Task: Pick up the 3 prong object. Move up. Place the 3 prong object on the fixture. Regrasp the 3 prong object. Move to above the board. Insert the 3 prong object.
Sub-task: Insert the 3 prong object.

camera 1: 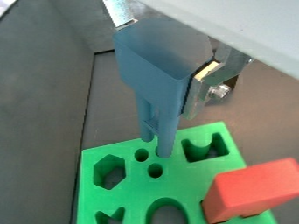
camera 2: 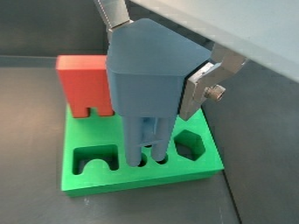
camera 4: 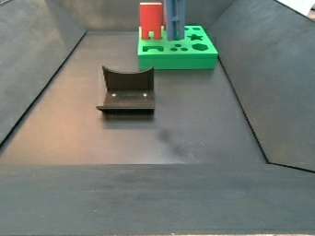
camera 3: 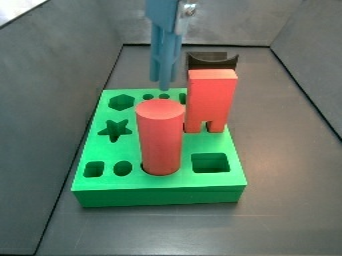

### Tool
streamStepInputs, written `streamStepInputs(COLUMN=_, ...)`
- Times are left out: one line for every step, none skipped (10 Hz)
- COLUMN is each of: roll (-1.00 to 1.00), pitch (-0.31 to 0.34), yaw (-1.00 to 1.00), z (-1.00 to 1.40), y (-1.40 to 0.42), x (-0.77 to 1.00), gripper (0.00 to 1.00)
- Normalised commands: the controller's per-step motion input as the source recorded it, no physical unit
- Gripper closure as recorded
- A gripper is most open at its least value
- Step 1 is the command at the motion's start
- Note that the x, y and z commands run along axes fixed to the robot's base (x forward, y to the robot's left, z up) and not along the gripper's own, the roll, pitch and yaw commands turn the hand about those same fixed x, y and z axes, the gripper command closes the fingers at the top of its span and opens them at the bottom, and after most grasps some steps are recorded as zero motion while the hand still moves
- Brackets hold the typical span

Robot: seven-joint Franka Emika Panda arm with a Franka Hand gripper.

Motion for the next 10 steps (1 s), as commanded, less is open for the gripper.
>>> streamStepInputs(roll=-0.05, pitch=0.000, yaw=-0.33, z=-0.09, y=0.00, x=-0.05, gripper=1.00)
streamStepInputs(roll=-0.01, pitch=0.000, yaw=0.00, z=0.00, y=0.00, x=0.00, gripper=1.00)
streamStepInputs(roll=-0.12, pitch=-0.033, yaw=-0.01, z=-0.28, y=-0.02, x=-0.12, gripper=1.00)
streamStepInputs(roll=-0.11, pitch=-0.036, yaw=-0.04, z=-0.22, y=0.00, x=-0.20, gripper=1.00)
streamStepInputs(roll=-0.09, pitch=-0.029, yaw=-0.07, z=-0.16, y=0.00, x=-0.18, gripper=1.00)
streamStepInputs(roll=-0.11, pitch=-0.033, yaw=-0.07, z=-0.12, y=0.00, x=-0.15, gripper=1.00)
streamStepInputs(roll=-0.14, pitch=-0.046, yaw=-0.09, z=-0.13, y=-0.02, x=-0.07, gripper=1.00)
streamStepInputs(roll=-0.15, pitch=-0.043, yaw=-0.05, z=-0.07, y=0.00, x=-0.05, gripper=1.00)
streamStepInputs(roll=-0.14, pitch=-0.029, yaw=0.00, z=-0.07, y=0.00, x=0.00, gripper=1.00)
streamStepInputs(roll=-0.14, pitch=-0.026, yaw=0.00, z=-0.06, y=0.00, x=0.00, gripper=1.00)
